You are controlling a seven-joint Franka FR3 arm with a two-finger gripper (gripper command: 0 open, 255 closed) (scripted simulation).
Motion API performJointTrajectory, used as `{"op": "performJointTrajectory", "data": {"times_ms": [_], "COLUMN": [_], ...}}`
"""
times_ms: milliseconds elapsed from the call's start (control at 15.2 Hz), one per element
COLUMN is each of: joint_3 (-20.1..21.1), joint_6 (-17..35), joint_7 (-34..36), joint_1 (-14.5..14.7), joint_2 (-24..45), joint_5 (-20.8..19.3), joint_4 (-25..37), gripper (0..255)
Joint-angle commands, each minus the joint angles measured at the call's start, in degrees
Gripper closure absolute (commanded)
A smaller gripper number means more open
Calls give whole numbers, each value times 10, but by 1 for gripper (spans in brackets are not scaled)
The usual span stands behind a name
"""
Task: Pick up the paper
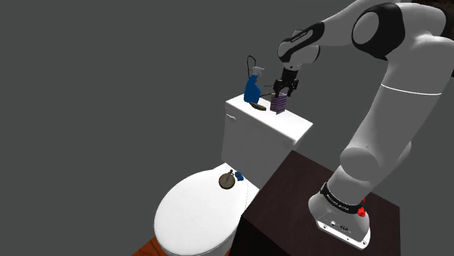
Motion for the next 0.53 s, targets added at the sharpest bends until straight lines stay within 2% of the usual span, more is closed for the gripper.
{"op": "performJointTrajectory", "data": {"times_ms": [0, 462], "joint_3": [-1, -2], "joint_6": [-14, -51], "joint_7": [2, 7], "joint_1": [0, 2], "joint_2": [-7, -23], "joint_5": [-3, -12], "joint_4": [9, 30], "gripper": [255, 255]}}
